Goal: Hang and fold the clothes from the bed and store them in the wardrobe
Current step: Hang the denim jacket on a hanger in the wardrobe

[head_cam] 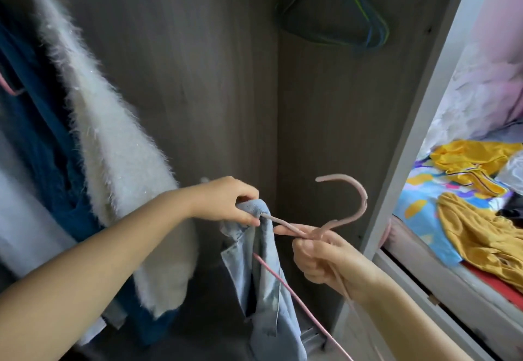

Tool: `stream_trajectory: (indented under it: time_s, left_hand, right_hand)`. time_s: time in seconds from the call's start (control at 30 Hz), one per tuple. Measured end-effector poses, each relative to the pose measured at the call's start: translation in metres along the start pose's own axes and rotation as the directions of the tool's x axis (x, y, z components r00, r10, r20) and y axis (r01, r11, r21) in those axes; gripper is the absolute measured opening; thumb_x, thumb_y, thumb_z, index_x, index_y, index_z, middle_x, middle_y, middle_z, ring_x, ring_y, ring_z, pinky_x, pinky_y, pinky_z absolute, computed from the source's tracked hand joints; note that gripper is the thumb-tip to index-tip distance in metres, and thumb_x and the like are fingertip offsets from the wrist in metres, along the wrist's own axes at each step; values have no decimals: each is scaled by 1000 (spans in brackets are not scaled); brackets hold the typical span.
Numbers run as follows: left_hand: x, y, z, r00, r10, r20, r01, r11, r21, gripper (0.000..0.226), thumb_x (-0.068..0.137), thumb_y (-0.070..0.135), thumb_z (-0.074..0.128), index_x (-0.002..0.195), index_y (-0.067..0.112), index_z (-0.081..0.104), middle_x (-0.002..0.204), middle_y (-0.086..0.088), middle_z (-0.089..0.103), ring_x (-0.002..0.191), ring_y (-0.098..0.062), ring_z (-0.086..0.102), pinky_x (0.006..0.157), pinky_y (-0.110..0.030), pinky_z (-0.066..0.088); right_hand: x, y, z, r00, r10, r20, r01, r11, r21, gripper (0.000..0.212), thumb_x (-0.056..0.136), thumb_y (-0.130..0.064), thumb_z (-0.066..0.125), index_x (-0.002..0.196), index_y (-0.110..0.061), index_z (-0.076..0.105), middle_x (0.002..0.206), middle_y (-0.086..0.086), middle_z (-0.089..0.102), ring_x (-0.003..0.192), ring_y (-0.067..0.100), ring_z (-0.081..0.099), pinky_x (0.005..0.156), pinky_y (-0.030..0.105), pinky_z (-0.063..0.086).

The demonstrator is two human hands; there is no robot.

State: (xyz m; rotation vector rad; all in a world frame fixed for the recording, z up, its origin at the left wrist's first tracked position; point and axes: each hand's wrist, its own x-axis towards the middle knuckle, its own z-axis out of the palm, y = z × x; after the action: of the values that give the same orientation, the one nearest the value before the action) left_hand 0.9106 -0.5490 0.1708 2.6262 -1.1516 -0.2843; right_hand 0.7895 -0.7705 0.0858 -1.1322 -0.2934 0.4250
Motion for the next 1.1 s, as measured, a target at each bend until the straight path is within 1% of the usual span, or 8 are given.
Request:
stream_trajectory:
  time_s: [0.13, 0.23, 0.33, 0.5, 0.73, 0.83, 1.0, 1.1]
  left_hand:
    - [-5, 2, 5, 999, -43, -31, 39, 991, -127, 28, 81, 44, 72, 70, 26, 54, 63, 18, 53, 59, 4, 46, 55, -13, 34]
    - [-6, 15, 3, 1000, 5, -14, -8, 979, -204, 25, 80, 42, 74, 68, 28, 56, 63, 18, 52, 59, 2, 46, 56, -14, 36]
    - [-3, 36, 5, 997, 77, 18, -72, 979, -188, 21, 79, 42, 73, 68, 36, 56, 67, 18, 55, 64, 2, 50, 57, -12, 37]
    - [-8, 44, -3, 995, 66, -74, -76, 987, -139, 40, 78, 43, 72, 64, 20, 43, 63, 8, 43, 58, -5, 39, 53, -19, 31]
    - [-28, 35, -7, 994, 54, -99, -74, 976, -206, 39, 77, 43, 73, 59, 28, 42, 58, 14, 40, 54, -3, 36, 53, -19, 31]
    - [-29, 34, -13, 991, 55, -126, -85, 966, -243, 39, 76, 46, 72, 60, 27, 42, 57, 15, 40, 55, -3, 36, 52, -18, 31]
    - [-30, 17, -34, 985, -6, -171, -45, 955, -293, 40, 68, 59, 68, 74, 21, 58, 61, 15, 53, 57, 3, 45, 55, -16, 36]
    - [-33, 5, -35, 980, -77, -182, 12, 944, -331, 39, 62, 67, 68, 74, 30, 64, 64, 19, 63, 58, 7, 53, 55, -13, 41]
  right_hand:
    - [-2, 21, -27, 978, 197, -66, -164, 928, 335, 72, 69, -56, 79, 123, -10, 67, 81, 4, 62, 69, 14, 57, 60, 26, 46]
    - [5, 58, -16, 928, 306, -214, -338, 932, -133, 47, 82, -36, 72, 120, -12, 60, 90, 4, 68, 83, 15, 66, 74, 36, 56]
    - [26, 81, 10, 917, 143, -372, -312, 838, -448, 42, 84, -39, 64, 119, -19, 50, 91, -6, 67, 87, 9, 66, 81, 32, 56]
    - [52, 65, 10, 868, -106, -485, -271, 717, -642, 24, 91, -18, 47, 112, -29, 52, 89, -9, 67, 69, 1, 63, 57, 14, 47]
    - [33, 79, -43, 900, -143, -412, -392, 149, -908, 32, 89, -18, 49, 67, -26, 27, 86, 2, 49, 77, 20, 45, 72, 35, 39]
    - [30, 73, -57, 887, -204, -413, -365, 236, -901, 33, 89, -15, 48, 63, -28, 32, 72, -3, 51, 67, 16, 51, 65, 32, 42]
    - [26, 36, -76, 728, -359, -584, -214, 691, -690, 18, 91, -10, 55, 74, -15, 55, 63, -11, 55, 62, 5, 48, 61, 25, 39]
    - [27, -5, -72, 627, -526, -575, -83, 688, -721, 27, 97, -12, 55, 70, -16, 50, 58, -10, 50, 57, 2, 43, 58, 24, 39]
